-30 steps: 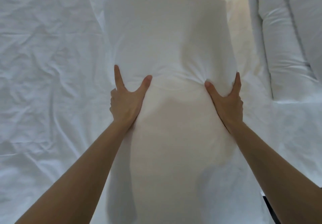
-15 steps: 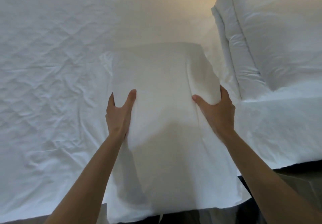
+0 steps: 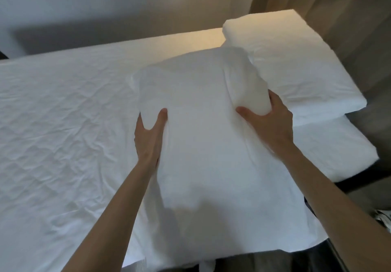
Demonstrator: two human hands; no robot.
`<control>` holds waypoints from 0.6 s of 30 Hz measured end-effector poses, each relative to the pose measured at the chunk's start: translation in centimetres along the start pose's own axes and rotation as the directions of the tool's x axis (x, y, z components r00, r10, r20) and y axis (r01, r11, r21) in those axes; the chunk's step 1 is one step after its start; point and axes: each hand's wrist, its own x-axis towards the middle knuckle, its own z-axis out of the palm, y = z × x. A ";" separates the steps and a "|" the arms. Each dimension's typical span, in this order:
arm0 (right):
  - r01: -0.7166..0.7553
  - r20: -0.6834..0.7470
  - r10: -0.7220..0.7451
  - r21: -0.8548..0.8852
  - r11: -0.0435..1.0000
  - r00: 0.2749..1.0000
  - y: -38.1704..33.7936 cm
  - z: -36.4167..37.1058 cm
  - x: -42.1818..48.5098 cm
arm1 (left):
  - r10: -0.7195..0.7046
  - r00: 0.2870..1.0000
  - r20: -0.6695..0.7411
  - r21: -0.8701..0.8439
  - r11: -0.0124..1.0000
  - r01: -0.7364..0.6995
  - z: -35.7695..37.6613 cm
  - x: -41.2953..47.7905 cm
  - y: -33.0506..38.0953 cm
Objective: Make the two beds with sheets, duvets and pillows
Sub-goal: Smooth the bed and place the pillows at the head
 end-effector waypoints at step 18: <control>0.181 -0.105 -0.170 0.099 0.979 0.980 3.5 -20.0 26.7 | 0.155 0.988 -0.007 -0.135 0.979 -0.154 29.2 2.1 16.3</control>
